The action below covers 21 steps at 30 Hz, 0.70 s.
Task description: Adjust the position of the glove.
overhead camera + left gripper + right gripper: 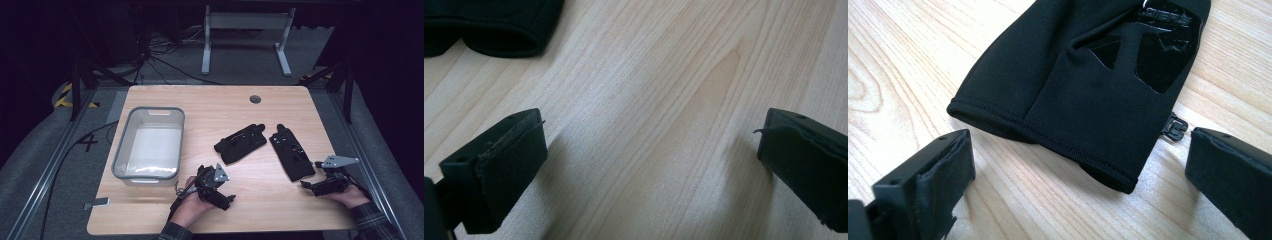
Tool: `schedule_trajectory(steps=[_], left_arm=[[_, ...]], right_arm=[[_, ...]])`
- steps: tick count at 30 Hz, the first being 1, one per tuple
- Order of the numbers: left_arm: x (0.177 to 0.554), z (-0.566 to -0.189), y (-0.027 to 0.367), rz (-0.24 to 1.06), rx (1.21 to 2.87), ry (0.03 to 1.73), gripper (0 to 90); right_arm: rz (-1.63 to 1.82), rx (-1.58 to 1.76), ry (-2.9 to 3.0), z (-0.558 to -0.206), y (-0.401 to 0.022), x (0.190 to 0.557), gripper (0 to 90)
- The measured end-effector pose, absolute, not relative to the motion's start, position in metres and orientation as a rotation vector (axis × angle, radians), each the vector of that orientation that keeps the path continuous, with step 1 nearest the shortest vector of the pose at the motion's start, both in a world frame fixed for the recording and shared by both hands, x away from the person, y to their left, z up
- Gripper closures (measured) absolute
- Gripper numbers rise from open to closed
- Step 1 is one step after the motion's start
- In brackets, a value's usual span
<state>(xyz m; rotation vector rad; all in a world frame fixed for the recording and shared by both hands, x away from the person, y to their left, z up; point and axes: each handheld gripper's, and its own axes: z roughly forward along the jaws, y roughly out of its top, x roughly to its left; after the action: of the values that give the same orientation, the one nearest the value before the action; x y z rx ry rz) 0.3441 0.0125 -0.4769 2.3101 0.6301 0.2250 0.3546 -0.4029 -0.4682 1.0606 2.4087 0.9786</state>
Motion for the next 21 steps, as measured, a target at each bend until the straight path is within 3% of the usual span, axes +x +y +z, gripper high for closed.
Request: schedule_trajectory(steps=[18, 21], left_arm=[[0.3442, -0.4768, 0.0128, 0.224, 2.309, 0.632, 0.3], [0.3442, -0.4767, 0.0128, 0.224, 2.31, 0.632, 0.2]], right_arm=[[0.987, 1.044, 2.423, -0.4681, -0.4046, 0.3542, 0.4], [0.967, 1.034, 2.444, -0.4647, -0.4048, 0.3543, 6.4]])
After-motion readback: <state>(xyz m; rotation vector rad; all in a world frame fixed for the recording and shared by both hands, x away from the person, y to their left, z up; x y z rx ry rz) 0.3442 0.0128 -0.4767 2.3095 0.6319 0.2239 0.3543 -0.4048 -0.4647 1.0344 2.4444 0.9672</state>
